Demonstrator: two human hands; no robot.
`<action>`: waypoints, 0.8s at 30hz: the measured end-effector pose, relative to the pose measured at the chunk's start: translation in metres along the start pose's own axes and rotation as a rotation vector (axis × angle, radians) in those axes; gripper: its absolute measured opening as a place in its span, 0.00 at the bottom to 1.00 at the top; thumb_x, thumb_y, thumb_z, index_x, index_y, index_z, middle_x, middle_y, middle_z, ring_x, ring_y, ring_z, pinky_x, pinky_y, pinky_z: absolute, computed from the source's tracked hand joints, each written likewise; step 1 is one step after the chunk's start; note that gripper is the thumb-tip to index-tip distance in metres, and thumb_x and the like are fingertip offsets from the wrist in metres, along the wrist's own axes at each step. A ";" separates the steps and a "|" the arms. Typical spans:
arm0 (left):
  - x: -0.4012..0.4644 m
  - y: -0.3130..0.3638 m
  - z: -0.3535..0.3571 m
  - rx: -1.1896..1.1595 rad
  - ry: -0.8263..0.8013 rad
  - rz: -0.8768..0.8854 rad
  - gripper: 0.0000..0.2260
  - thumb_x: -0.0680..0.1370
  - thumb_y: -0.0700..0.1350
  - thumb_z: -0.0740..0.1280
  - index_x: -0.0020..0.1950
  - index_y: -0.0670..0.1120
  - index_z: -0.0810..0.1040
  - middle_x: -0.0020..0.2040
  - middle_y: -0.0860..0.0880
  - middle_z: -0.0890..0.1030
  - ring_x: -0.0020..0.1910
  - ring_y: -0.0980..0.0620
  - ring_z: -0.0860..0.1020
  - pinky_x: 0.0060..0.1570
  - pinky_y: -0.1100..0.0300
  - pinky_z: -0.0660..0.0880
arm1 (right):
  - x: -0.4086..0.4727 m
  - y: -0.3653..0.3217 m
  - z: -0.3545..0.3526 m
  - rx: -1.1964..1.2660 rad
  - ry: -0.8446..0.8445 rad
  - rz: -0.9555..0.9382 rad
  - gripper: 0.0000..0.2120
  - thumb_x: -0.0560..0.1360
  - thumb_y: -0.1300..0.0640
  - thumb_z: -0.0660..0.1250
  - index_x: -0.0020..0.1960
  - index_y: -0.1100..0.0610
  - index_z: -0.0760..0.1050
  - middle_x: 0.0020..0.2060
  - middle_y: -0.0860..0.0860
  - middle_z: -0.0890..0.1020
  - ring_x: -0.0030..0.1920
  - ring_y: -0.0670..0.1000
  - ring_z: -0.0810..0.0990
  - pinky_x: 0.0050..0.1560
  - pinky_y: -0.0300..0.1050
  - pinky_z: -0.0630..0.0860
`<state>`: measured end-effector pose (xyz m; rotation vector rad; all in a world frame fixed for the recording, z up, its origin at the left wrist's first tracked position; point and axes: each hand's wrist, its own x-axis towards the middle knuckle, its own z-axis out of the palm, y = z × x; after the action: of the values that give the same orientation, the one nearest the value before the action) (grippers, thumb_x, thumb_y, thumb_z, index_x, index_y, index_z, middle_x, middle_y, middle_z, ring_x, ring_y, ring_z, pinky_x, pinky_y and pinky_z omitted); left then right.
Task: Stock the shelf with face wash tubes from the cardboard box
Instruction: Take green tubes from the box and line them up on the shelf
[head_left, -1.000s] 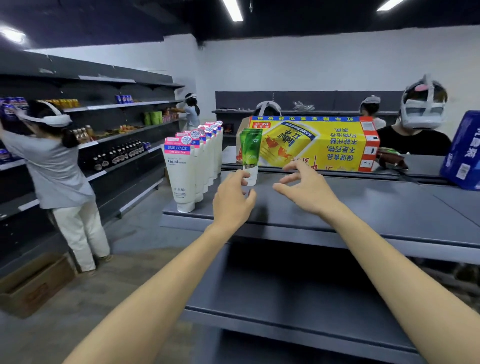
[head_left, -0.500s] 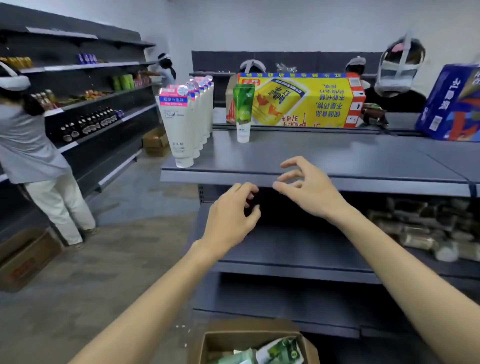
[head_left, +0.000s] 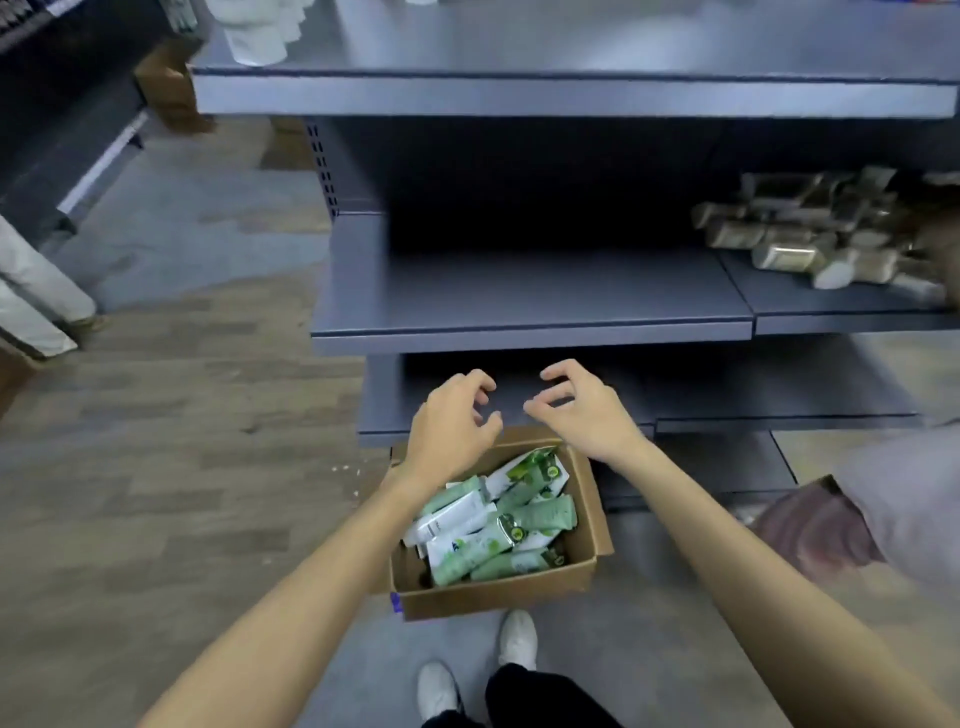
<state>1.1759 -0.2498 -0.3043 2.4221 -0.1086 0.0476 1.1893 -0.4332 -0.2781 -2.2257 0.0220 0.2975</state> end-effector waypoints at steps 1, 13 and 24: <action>-0.005 -0.007 0.008 0.001 -0.029 -0.020 0.13 0.74 0.47 0.70 0.57 0.49 0.77 0.49 0.53 0.80 0.39 0.54 0.80 0.46 0.54 0.78 | -0.002 0.011 0.008 0.013 -0.009 0.026 0.19 0.74 0.48 0.72 0.61 0.50 0.72 0.47 0.44 0.85 0.48 0.45 0.82 0.45 0.40 0.72; -0.052 -0.096 0.105 0.076 -0.453 -0.323 0.13 0.72 0.45 0.72 0.56 0.51 0.76 0.51 0.52 0.81 0.48 0.48 0.81 0.50 0.52 0.78 | -0.011 0.121 0.088 0.038 -0.177 0.375 0.19 0.75 0.51 0.71 0.63 0.55 0.72 0.49 0.49 0.83 0.55 0.52 0.80 0.49 0.41 0.71; -0.051 -0.159 0.199 0.220 -0.738 -0.458 0.25 0.72 0.45 0.74 0.67 0.44 0.71 0.66 0.42 0.74 0.66 0.43 0.73 0.61 0.53 0.72 | -0.008 0.185 0.134 -0.072 -0.245 0.440 0.20 0.76 0.50 0.70 0.65 0.53 0.70 0.55 0.50 0.83 0.54 0.50 0.80 0.50 0.39 0.73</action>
<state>1.1408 -0.2577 -0.5614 2.4981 0.1282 -1.0874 1.1319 -0.4456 -0.4984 -2.2233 0.3766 0.8201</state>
